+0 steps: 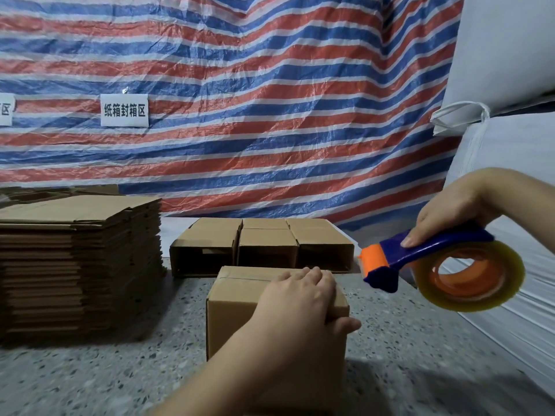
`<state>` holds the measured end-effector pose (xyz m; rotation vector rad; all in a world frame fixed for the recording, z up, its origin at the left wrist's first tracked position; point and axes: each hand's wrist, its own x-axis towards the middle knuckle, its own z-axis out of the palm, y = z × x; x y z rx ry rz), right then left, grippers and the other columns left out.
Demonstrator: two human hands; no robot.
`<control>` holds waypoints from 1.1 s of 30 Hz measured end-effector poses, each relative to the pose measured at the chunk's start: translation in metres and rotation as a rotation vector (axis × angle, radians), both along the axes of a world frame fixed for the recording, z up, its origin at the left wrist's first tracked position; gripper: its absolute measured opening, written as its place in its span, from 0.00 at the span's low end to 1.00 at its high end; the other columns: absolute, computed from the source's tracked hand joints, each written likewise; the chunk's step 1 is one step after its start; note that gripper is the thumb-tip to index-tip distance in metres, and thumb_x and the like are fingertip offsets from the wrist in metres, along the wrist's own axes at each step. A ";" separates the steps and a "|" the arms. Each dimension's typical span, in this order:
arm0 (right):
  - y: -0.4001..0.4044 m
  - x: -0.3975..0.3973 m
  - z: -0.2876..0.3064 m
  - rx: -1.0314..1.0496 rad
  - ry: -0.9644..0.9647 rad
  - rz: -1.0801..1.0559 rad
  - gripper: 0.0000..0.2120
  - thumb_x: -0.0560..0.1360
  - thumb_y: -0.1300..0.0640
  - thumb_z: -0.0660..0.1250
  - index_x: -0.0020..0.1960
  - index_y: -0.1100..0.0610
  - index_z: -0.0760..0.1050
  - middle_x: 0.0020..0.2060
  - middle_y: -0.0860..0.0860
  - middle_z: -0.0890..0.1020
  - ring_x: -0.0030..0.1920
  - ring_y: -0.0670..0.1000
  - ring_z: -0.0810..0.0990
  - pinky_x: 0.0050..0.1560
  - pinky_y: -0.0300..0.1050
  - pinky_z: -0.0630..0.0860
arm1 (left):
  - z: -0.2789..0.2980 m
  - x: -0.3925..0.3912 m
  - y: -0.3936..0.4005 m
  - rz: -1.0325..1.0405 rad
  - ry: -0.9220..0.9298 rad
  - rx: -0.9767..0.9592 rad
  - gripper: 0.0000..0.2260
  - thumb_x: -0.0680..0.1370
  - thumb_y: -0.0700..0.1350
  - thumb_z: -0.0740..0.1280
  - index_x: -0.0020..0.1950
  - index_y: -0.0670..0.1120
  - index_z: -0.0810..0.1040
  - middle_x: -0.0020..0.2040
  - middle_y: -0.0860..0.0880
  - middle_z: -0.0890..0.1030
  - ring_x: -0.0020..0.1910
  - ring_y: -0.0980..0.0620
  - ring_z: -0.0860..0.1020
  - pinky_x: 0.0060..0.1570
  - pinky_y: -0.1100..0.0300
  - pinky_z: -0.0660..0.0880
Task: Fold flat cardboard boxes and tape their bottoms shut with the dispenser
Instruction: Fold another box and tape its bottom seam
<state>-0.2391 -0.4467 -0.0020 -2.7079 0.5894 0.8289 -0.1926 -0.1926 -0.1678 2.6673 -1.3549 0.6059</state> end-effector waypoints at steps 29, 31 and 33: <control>0.012 0.044 -0.256 -0.586 -0.769 0.005 0.28 0.74 0.25 0.57 0.51 0.48 0.76 0.47 0.47 0.83 0.46 0.49 0.81 0.43 0.45 0.76 | -0.006 0.004 0.000 -0.011 -0.029 -0.021 0.33 0.77 0.71 0.51 0.77 0.56 0.58 0.76 0.49 0.65 0.75 0.48 0.62 0.73 0.51 0.59; 0.015 0.044 -0.255 -0.596 -0.713 -0.010 0.29 0.75 0.24 0.52 0.49 0.48 0.75 0.44 0.47 0.81 0.44 0.49 0.79 0.47 0.46 0.75 | -0.007 0.005 0.000 -0.014 -0.021 -0.016 0.34 0.76 0.72 0.51 0.78 0.56 0.58 0.77 0.49 0.64 0.76 0.48 0.62 0.73 0.51 0.58; 0.021 0.043 -0.248 -0.600 -0.669 -0.058 0.34 0.75 0.24 0.44 0.47 0.49 0.76 0.44 0.48 0.82 0.45 0.49 0.80 0.55 0.50 0.73 | -0.007 0.004 0.000 -0.015 -0.026 -0.017 0.33 0.77 0.71 0.52 0.78 0.56 0.58 0.77 0.49 0.64 0.76 0.48 0.61 0.73 0.51 0.58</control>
